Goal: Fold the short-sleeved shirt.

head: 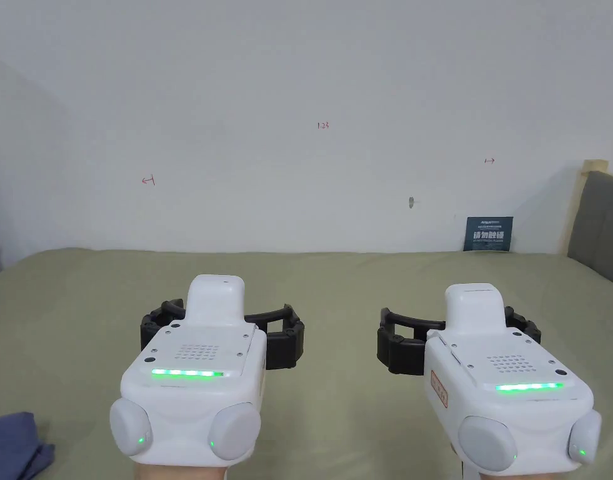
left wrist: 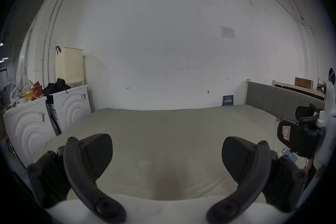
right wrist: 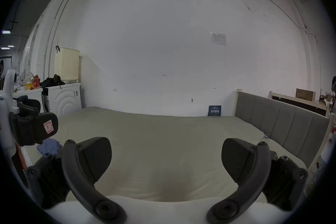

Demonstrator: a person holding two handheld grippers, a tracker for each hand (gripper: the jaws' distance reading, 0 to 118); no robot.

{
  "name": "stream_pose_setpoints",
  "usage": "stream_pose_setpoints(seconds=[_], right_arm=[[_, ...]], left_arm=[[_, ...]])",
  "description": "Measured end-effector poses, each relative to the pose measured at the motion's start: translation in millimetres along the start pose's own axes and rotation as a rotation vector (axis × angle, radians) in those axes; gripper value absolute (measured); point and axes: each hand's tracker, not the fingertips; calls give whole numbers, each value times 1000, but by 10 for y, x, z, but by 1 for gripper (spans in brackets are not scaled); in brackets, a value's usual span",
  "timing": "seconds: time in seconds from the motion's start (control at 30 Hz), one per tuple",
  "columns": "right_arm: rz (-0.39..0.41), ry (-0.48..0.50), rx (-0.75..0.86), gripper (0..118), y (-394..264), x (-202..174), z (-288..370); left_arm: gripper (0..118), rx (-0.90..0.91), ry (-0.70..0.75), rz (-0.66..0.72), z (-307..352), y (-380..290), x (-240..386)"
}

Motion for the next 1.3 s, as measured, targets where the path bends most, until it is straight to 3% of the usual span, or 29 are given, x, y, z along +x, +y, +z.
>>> stream_pose_setpoints(seconds=[0.5, 0.63, 0.77, 0.9, 1.0, 1.3], right_arm=[[9, 12, 7, 118, -56, 30, 17], [24, -23, 11, 118, -63, 12, 6], [-20, 33, -39, 118, -39, 58, 9], [8, 20, -17, 118, -19, -2, 77], [2, -49, -84, 118, 32, -51, 63], [-60, 3, -80, 118, 25, 23, 46]], left_arm=[[118, 21, 0, -8, 23, -15, 5], [118, 24, -2, 7, 35, 10, -21], [118, 18, -1, 1, 36, 13, -25], [118, 9, -11, -1, 56, 29, -37], [118, 15, -14, 6, 71, 48, -54], [118, 22, -10, 19, 125, 87, -68]])
